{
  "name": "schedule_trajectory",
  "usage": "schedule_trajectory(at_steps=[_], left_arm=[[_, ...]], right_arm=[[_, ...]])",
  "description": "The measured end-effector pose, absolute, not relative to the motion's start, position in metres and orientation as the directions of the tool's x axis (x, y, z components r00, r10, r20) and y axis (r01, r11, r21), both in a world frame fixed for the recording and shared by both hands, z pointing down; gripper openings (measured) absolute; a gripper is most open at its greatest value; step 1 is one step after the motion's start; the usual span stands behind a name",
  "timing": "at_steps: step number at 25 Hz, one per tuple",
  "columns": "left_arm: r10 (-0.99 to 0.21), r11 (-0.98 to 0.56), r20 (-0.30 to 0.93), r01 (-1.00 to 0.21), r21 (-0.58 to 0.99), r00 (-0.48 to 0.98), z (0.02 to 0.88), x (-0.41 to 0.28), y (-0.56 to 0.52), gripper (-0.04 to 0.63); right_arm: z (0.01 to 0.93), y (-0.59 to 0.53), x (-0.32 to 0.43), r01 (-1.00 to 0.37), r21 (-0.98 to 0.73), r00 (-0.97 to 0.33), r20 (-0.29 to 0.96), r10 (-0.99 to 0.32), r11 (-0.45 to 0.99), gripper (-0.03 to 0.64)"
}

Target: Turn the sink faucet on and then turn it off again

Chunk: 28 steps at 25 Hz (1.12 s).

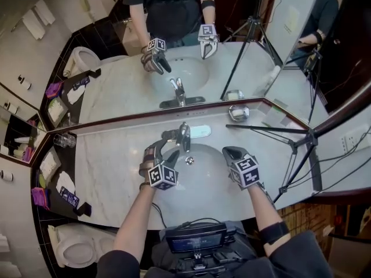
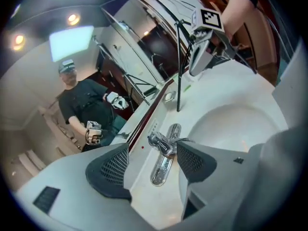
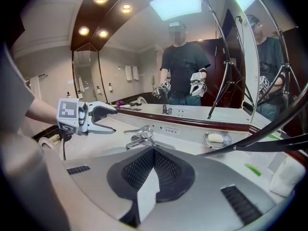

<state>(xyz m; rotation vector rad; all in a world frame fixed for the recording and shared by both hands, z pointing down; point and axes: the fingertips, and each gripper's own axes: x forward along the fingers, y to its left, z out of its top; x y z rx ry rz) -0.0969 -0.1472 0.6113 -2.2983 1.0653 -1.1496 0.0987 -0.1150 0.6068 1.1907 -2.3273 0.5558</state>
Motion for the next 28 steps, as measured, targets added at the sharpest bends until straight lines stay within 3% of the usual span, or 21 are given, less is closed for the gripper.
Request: schedule_trajectory(at_steps=[6,11,17,20,28], left_arm=[[-0.706,-0.707,0.592,-0.342,-0.619,0.387,0.651,-0.086,-0.172,0.313],[-0.675,-0.738,0.629,-0.322,-0.594,0.386,0.677,-0.075,-0.181,0.313],[-0.679,-0.734,0.632,-0.337,-0.590,0.374,0.683,-0.071,-0.196,0.241],[-0.690,-0.724,0.618,-0.347,-0.596,0.376,0.680,-0.069,-0.198,0.152],[-0.668,-0.745,0.635,-0.351,-0.568,0.389,0.685,-0.066,-0.198,0.123]], right_arm=[[0.613,-0.127,0.106,-0.836,-0.144,-0.505,0.580,-0.640,0.529,0.020],[0.621,-0.130,0.116,-0.842,-0.147,-0.493,0.597,-0.632,0.519,0.020],[0.628,-0.131,0.121,-0.848,-0.153,-0.485,0.611,-0.626,0.508,0.020],[0.631,-0.130,0.122,-0.848,-0.158,-0.485,0.614,-0.623,0.505,0.020],[0.636,-0.129,0.119,-0.845,-0.166,-0.491,0.617,-0.615,0.509,0.020]])
